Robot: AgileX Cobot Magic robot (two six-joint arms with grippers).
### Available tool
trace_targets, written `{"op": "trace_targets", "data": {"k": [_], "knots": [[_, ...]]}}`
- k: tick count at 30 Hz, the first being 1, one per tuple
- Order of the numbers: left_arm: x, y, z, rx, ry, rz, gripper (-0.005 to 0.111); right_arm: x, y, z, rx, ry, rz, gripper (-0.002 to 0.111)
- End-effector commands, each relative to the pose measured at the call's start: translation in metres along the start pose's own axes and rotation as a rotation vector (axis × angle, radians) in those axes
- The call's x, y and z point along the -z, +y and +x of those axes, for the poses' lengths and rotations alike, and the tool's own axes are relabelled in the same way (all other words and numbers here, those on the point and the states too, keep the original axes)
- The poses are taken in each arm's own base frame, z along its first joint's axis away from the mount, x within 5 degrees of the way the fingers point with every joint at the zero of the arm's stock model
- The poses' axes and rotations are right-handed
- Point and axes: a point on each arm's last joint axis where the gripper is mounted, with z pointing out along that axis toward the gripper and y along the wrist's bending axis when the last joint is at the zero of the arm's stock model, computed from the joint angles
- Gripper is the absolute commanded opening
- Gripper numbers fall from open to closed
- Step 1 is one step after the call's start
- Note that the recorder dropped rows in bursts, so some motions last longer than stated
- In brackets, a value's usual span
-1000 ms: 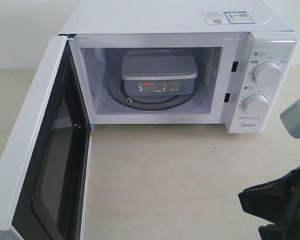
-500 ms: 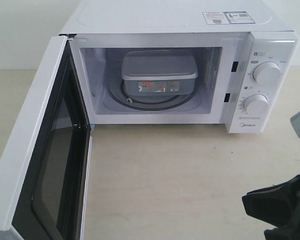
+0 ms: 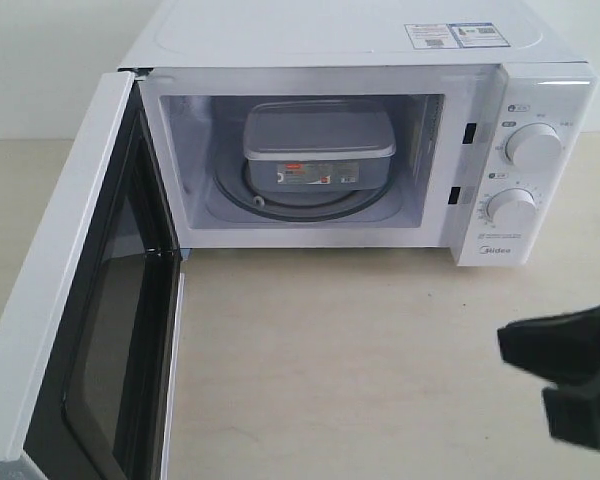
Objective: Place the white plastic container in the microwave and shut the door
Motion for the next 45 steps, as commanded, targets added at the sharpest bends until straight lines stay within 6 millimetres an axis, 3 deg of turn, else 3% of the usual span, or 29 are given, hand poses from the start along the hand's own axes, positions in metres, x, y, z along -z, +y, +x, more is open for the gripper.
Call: {"op": "trace_targets", "data": {"k": [1, 5, 10, 14, 16, 24, 33, 45], "knots": [[0.000, 0.000, 0.001, 0.005, 0.000, 0.003, 0.004, 0.018, -0.017, -0.003, -0.033, -0.198, 0.111, 0.000], [0.000, 0.000, 0.001, 0.005, 0.000, 0.003, 0.004, 0.037, -0.037, 0.006, -0.052, -0.437, 0.281, 0.000], [0.000, 0.000, 0.001, 0.005, 0.000, 0.003, 0.004, 0.055, -0.053, 0.039, -0.080, -0.749, 0.511, 0.000], [0.000, 0.000, 0.001, 0.005, 0.000, 0.003, 0.004, 0.048, -0.061, 0.072, -0.062, -0.852, 0.617, 0.000], [0.000, 0.000, 0.001, 0.005, 0.000, 0.003, 0.004, 0.049, -0.061, 0.077, -0.052, -0.898, 0.634, 0.000], [0.000, 0.000, 0.001, 0.004, 0.000, 0.002, 0.004, 0.040, -0.061, 0.086, 0.067, -0.716, 0.660, 0.000], [0.000, 0.000, 0.001, 0.004, 0.000, 0.002, 0.004, 0.033, -0.061, 0.094, -0.067, -0.634, 0.599, 0.000], [0.000, 0.000, 0.001, 0.004, 0.000, 0.002, 0.004, 0.030, -0.068, 0.106, -0.192, -0.525, 0.654, 0.000]]}}
